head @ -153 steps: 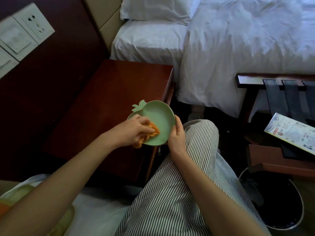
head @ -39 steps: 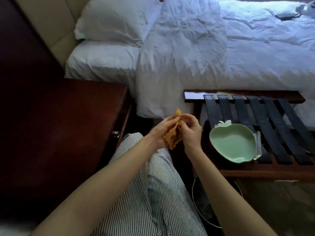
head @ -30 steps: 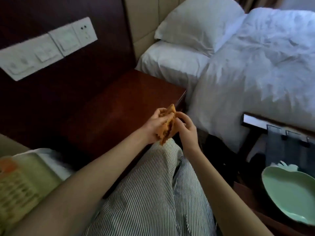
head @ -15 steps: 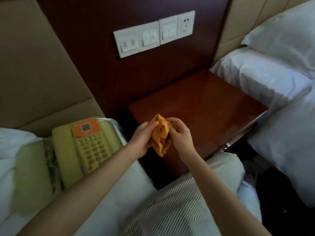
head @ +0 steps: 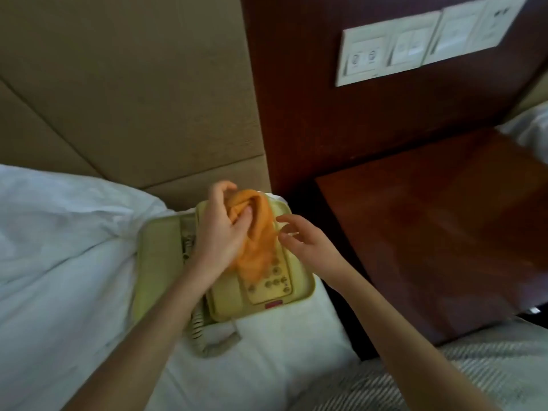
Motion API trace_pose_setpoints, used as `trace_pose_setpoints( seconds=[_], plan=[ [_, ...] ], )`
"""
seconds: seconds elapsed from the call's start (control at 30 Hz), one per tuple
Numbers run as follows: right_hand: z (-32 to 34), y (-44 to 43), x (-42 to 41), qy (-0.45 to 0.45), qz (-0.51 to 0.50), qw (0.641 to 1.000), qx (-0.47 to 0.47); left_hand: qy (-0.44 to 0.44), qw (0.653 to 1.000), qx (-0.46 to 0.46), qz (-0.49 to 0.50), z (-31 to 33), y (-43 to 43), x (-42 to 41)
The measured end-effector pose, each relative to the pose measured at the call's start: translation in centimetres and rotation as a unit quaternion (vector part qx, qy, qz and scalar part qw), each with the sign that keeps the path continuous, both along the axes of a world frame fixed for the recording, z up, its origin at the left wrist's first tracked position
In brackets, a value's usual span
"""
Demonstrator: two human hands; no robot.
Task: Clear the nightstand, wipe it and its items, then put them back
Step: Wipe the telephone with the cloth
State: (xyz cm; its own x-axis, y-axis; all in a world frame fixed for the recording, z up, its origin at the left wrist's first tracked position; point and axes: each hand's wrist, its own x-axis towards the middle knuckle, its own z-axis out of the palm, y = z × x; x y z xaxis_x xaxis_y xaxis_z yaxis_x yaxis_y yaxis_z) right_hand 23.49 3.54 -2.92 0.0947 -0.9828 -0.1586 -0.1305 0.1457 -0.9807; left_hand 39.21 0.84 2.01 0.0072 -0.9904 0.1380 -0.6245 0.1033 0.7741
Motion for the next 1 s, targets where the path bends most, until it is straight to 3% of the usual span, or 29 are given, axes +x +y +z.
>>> trace_pose_setpoints(
  seconds=[0.1, 0.2, 0.37, 0.53, 0.67, 0.73, 0.8, 0.9, 1.0],
  plan=[
    [-0.9, -0.3, 1.9, 0.033, 0.023, 0.999, -0.001, -0.221, 0.969, -0.11, 0.008, 0.5, -2.2, 4.0],
    [-1.8, -0.2, 3.3, 0.06, 0.004, 0.998, -0.007, -0.304, 0.946, -0.107, -0.028, -1.7, -4.3, 5.4],
    [-4.0, 0.3, 3.6, 0.186, -0.077, 0.978, -0.063, -0.328, 0.941, -0.067, -0.056, -4.5, -2.2, 5.0],
    [-5.7, 0.6, 3.3, 0.267, -0.122, 0.956, -0.008, -0.344, 0.902, -0.173, -0.197, -6.6, 5.1, 5.7],
    [-6.8, 1.2, 3.1, 0.292, -0.093, 0.952, 0.01, -0.347, 0.87, -0.186, -0.298, -6.9, 6.5, 7.3],
    [-7.0, 1.6, 2.9, 0.299, -0.085, 0.95, 0.014, -0.346, 0.884, -0.166, -0.268, -6.0, 3.2, 7.1],
    [-7.3, 2.0, 2.7, 0.27, -0.095, 0.958, 0.038, -0.355, 0.909, -0.133, -0.172, -4.7, -1.2, 6.4],
    [-7.6, 2.1, 2.3, 0.214, -0.098, 0.968, 0.091, -0.323, 0.944, -0.027, -0.065, -3.9, -5.0, 4.9],
    [-6.9, 1.5, 1.9, 0.242, -0.063, 0.96, 0.129, -0.264, 0.962, -0.045, -0.046, -4.6, -3.5, 4.5]
  ],
)
